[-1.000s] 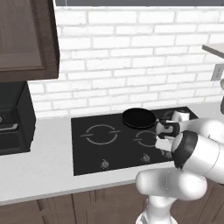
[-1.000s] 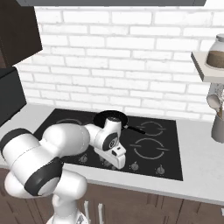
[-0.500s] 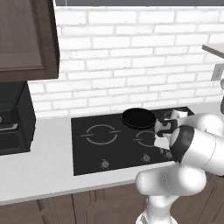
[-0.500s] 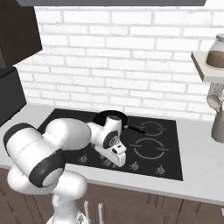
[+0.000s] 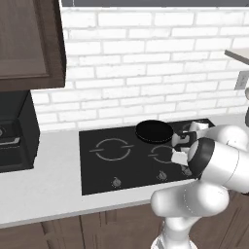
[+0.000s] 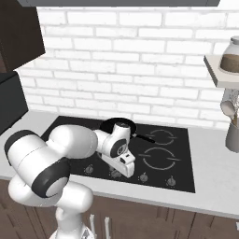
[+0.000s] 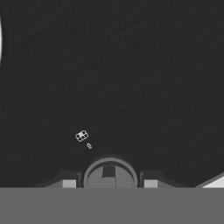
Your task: Turn off the rear center burner of the stove.
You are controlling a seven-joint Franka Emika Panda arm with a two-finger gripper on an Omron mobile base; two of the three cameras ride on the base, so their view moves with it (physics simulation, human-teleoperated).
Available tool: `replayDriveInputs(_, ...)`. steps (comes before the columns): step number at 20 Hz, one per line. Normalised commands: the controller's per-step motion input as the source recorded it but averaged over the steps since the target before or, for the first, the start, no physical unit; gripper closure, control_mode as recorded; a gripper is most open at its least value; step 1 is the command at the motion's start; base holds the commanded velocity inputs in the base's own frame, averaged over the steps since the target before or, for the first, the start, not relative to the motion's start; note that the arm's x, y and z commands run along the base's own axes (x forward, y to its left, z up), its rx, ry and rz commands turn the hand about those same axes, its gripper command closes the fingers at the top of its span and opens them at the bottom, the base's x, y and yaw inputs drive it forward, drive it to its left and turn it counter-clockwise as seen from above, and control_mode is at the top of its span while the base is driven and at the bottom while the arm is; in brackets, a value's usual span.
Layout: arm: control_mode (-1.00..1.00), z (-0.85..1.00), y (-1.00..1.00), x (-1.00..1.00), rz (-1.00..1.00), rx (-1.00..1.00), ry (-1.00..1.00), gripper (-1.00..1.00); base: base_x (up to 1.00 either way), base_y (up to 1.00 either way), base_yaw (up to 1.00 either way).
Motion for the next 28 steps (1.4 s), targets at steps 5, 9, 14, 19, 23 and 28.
replayDriveInputs(5, -1.0, 0.0, 0.0, 0.0, -0.02, 0.0, 0.0, 1.0, 0.0, 0.0, 0.0)
replayDriveInputs(9, -1.0, -0.02, 0.0, -0.02, -0.19, 0.0, 0.01, 1.0, 0.0, 0.0, 0.0)
replayDriveInputs(14, -1.0, -0.1, 0.04, -0.13, -0.45, 0.0, 0.03, 1.0, 0.0, 0.0, 0.0)
replayDriveInputs(19, -1.0, -0.15, 0.34, -0.04, -0.61, 0.0, 0.01, 1.0, 0.0, 0.0, 0.0)
replayDriveInputs(23, -1.0, -0.23, 0.67, 0.0, -0.69, 0.0, 0.02, 1.0, 0.0, 0.0, 0.0)
replayDriveInputs(28, -1.0, -0.3, 0.85, 0.0, -0.75, 0.0, 0.07, 1.0, 0.0, 0.0, 0.0)
